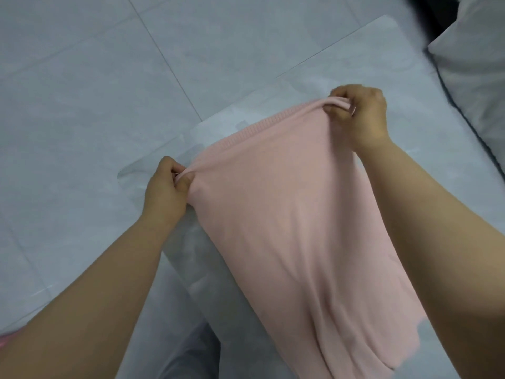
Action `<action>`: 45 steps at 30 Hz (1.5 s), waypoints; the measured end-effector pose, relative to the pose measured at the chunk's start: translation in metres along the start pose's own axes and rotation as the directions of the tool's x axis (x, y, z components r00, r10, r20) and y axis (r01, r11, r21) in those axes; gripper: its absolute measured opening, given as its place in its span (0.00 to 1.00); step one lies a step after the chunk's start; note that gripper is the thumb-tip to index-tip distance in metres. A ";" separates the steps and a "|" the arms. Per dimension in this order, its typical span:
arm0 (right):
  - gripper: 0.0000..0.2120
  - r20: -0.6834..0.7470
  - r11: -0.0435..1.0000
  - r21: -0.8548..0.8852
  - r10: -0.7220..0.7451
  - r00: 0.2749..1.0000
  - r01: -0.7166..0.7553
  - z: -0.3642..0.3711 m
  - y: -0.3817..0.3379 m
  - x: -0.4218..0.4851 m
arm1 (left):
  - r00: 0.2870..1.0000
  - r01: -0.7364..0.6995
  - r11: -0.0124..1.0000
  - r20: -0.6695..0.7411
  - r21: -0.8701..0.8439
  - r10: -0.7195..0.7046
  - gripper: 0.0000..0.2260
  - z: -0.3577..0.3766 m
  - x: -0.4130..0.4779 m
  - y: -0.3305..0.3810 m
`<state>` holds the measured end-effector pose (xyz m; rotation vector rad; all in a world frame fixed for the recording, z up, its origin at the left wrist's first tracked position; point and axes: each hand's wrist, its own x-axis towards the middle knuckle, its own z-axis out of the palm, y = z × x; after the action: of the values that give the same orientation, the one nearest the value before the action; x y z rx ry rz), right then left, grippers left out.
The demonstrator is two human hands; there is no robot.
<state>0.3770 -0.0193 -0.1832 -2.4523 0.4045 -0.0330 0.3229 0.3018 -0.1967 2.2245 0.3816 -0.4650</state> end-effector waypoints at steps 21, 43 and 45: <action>0.12 -0.248 0.940 0.257 0.288 0.925 -0.224 -0.329 0.043 -0.229 | 0.819 -0.530 0.844 0.210 -0.081 0.535 0.06 -0.018 -0.158 0.240; 0.11 -0.257 0.877 0.462 0.274 0.927 -0.131 -0.436 0.055 -0.552 | 0.412 -0.732 0.650 0.625 -0.206 0.663 0.18 0.034 -0.379 0.287; 0.07 -0.119 0.845 0.465 0.354 0.928 -0.263 -0.377 0.081 -0.569 | 0.398 -0.743 0.667 0.762 -0.059 0.511 0.19 0.059 -0.360 0.241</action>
<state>-0.2338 -0.1368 0.1101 -1.9138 0.7904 -0.2135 0.0923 0.0634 0.0884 2.0096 -1.0410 -0.9596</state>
